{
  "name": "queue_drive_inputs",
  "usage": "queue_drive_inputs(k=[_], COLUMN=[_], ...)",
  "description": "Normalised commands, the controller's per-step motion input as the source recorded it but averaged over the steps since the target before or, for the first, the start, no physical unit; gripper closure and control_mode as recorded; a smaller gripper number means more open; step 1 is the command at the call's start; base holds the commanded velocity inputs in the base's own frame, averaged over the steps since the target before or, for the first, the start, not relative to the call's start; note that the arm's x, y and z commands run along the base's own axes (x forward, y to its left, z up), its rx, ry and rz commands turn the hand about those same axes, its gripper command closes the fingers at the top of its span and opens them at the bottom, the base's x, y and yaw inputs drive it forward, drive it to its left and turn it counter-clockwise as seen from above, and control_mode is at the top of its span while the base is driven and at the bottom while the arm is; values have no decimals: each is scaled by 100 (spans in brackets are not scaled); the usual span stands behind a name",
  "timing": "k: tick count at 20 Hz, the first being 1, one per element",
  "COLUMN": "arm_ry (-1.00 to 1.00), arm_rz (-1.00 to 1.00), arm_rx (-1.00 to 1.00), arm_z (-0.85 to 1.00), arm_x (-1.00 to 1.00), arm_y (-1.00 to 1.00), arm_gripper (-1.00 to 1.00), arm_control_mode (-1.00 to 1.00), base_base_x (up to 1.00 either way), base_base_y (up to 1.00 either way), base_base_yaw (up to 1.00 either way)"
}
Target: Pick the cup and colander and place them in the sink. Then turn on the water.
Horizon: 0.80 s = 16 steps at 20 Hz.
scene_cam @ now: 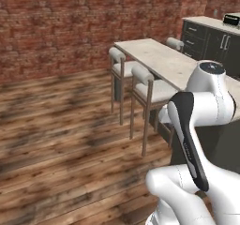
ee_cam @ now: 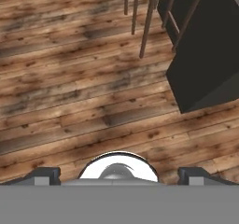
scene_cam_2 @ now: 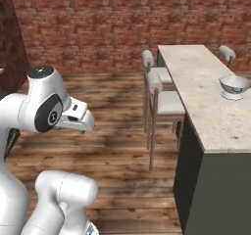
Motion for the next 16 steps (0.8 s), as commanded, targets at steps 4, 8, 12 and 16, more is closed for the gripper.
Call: queue_drive_inputs(k=[4, 8, 12, 16], arm_ry=[0, 0, 0, 0], arm_rz=[0, 0, 0, 0], arm_rx=[0, 0, 0, 0], arm_z=[0, 0, 0, 0], arm_x=[0, 0, 0, 0], arm_y=[0, 0, 0, 0], arm_gripper=[-100, -100, -100, -100], arm_control_mode=[100, 100, 100, 100], base_base_x=[-1, 0, 0, 0], base_base_y=[-61, -61, -66, -66], base_base_yaw=[-7, 0, 0, 0])
